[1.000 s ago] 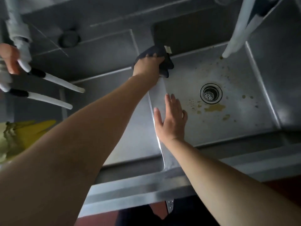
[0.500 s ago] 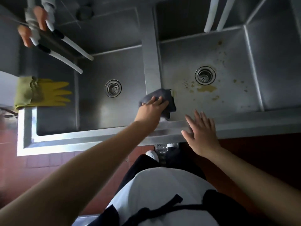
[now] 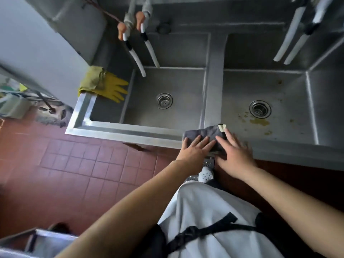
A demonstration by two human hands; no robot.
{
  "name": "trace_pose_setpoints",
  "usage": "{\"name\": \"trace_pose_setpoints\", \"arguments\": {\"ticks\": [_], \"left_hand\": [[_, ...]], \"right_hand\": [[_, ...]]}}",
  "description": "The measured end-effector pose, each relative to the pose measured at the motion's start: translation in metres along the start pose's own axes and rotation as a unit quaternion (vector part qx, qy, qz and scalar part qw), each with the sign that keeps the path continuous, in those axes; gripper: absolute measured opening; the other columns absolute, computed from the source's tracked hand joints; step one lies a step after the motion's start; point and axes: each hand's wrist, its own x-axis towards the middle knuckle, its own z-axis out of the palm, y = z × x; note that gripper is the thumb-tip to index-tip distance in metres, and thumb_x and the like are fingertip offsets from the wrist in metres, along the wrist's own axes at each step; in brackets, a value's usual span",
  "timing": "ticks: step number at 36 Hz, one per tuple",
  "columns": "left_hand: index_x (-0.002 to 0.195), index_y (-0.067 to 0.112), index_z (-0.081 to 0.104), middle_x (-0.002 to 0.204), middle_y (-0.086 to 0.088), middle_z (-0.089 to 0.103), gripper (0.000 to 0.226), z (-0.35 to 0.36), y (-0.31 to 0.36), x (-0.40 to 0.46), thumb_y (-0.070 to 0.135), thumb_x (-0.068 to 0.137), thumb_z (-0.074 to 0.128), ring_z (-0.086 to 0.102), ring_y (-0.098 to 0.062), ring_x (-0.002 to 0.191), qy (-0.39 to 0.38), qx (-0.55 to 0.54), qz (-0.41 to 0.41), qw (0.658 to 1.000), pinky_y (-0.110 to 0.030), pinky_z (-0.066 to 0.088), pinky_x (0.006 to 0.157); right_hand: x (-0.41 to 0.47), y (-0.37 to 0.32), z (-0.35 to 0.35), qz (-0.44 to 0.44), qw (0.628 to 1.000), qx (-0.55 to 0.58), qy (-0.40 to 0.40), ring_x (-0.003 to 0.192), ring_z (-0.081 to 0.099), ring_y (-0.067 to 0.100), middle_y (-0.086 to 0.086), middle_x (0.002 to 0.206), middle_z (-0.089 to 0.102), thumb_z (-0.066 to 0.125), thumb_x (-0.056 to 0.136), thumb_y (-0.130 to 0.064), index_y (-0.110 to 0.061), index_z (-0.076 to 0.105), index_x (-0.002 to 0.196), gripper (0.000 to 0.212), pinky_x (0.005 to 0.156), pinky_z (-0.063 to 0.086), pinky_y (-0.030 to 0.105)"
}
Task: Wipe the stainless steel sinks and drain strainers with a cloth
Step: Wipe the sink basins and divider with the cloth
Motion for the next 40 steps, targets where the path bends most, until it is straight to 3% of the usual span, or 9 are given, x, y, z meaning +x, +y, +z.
{"name": "trace_pose_setpoints", "arguments": {"ticks": [5,9,12,14,17,20,29,33,40], "left_hand": [[0.155,0.033,0.016,0.165,0.002,0.008,0.082,0.014,-0.021,-0.038,0.020,0.085,0.057,-0.001,-0.026,0.153,0.073,-0.104,-0.119,0.985,-0.054,0.003,0.120],[0.156,0.031,0.006,0.166,-0.001,0.003,0.086,0.027,-0.055,-0.076,0.029,0.087,0.057,-0.004,-0.029,0.152,0.065,-0.097,-0.214,0.970,-0.054,0.004,0.120],[0.157,0.031,0.001,0.166,0.000,0.000,0.090,0.038,-0.073,-0.099,0.027,0.086,0.057,-0.003,-0.030,0.152,0.053,-0.103,-0.244,0.963,-0.051,0.008,0.122],[0.157,0.033,-0.001,0.166,0.000,-0.001,0.090,0.045,-0.078,-0.108,0.019,0.088,0.055,-0.004,-0.029,0.152,0.056,-0.104,-0.255,0.960,-0.050,0.009,0.122],[0.157,0.034,-0.003,0.166,-0.001,-0.004,0.093,0.053,-0.077,-0.112,0.011,0.087,0.055,-0.006,-0.030,0.152,0.055,-0.121,-0.263,0.956,-0.049,0.007,0.123],[0.156,0.034,-0.002,0.166,-0.002,-0.002,0.092,0.055,-0.067,-0.105,0.013,0.087,0.055,-0.004,-0.031,0.152,0.069,-0.124,-0.253,0.957,-0.049,0.009,0.122],[0.157,0.034,-0.002,0.166,-0.002,0.000,0.082,0.039,-0.026,-0.061,0.018,0.093,0.048,-0.004,-0.029,0.153,0.105,-0.117,-0.196,0.968,-0.048,0.006,0.122],[0.156,0.037,-0.004,0.166,-0.002,0.000,0.082,0.036,-0.012,-0.047,0.024,0.093,0.049,-0.003,-0.030,0.153,0.099,-0.097,-0.187,0.973,-0.047,0.007,0.123],[0.155,0.037,-0.007,0.166,-0.004,-0.006,0.094,0.033,0.023,-0.014,0.026,0.085,0.056,-0.008,-0.031,0.152,0.072,-0.062,-0.189,0.977,-0.046,0.006,0.123]], "right_hand": [[0.000,-0.030,-0.002,-0.103,0.987,-0.099,0.074,0.153,-0.007,0.018,-0.008,0.167,-0.002,0.059,0.084,-0.048,-0.034,0.042,0.145,0.065,0.118,0.004,0.057],[0.014,-0.058,0.003,-0.138,0.982,-0.126,-0.011,0.154,-0.006,0.018,-0.007,0.167,-0.005,0.049,0.089,-0.056,-0.039,0.006,0.157,0.082,0.121,-0.003,0.053],[0.025,-0.075,0.016,-0.103,0.984,-0.119,-0.081,0.154,-0.005,0.018,-0.007,0.167,-0.006,0.051,0.089,-0.060,-0.036,-0.002,0.157,0.089,0.122,-0.002,0.052],[0.026,-0.082,0.028,-0.075,0.989,-0.118,-0.053,0.153,-0.002,0.018,-0.007,0.167,-0.002,0.050,0.091,-0.055,-0.035,0.000,0.157,0.085,0.122,-0.002,0.053],[0.020,-0.087,0.039,-0.052,0.992,-0.117,0.000,0.152,0.007,0.019,-0.008,0.167,0.008,0.050,0.095,-0.046,-0.037,0.007,0.157,0.075,0.121,0.001,0.051],[0.016,-0.083,0.037,-0.052,0.992,-0.112,-0.005,0.151,0.010,0.020,-0.008,0.166,0.012,0.049,0.097,-0.043,-0.039,0.009,0.156,0.072,0.120,0.003,0.049],[0.014,-0.059,0.021,-0.021,0.996,-0.087,-0.029,0.151,0.013,0.021,-0.006,0.166,0.012,0.058,0.088,-0.041,-0.040,0.007,0.155,0.084,0.118,0.004,0.048],[0.013,-0.037,0.015,-0.044,0.992,-0.116,-0.022,0.151,0.014,0.022,-0.005,0.166,0.013,0.059,0.090,-0.030,-0.041,0.006,0.156,0.086,0.118,0.004,0.051],[0.006,0.022,-0.003,-0.086,0.992,-0.096,0.009,0.148,0.022,0.027,-0.002,0.161,0.028,0.053,0.095,-0.045,-0.036,0.022,0.155,0.068,0.116,0.006,0.057]]}}
